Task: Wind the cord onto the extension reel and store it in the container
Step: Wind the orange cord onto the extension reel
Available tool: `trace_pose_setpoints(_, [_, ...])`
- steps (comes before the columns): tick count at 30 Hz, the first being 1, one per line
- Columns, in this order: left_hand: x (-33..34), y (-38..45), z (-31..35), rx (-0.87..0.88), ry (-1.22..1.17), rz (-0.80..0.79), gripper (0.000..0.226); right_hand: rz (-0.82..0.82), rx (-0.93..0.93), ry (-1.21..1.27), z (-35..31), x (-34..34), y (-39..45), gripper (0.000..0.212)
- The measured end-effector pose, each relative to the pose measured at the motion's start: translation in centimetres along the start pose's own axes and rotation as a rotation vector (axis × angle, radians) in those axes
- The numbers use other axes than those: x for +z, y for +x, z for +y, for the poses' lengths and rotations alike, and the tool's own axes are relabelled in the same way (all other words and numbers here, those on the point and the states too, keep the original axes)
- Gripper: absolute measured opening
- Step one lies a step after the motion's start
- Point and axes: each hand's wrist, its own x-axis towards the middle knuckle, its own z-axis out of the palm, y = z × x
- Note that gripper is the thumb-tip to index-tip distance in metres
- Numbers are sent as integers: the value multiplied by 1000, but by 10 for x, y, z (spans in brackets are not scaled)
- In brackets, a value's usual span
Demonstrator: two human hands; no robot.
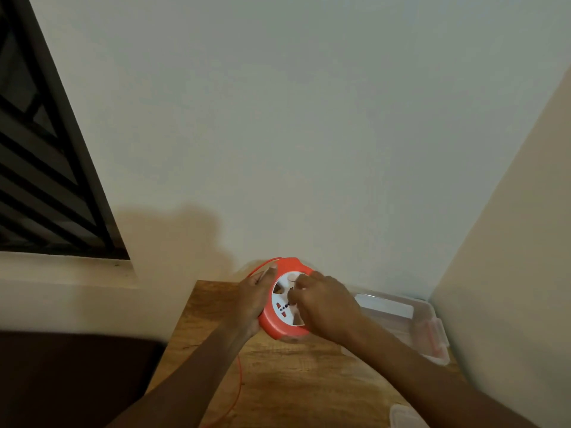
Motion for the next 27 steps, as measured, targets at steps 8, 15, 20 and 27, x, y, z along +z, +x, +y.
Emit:
trace_pose_setpoints(8, [-13,-2,6,-9,83,-112,33,-325,-389,-247,13,-7,2,44])
trace_pose_setpoints(15, [-14,-4,19,-26,161,-202,33,-289,-489,-550,0,-6,8,50])
trace_pose_setpoints(20, [-13,-3,19,-44,137,-185,29,-242,-515,-631,-1,-11,17,61])
trace_pose_setpoints(27, [1,-1,21,66,-39,17,24,-49,71,-92,7,1,27,68])
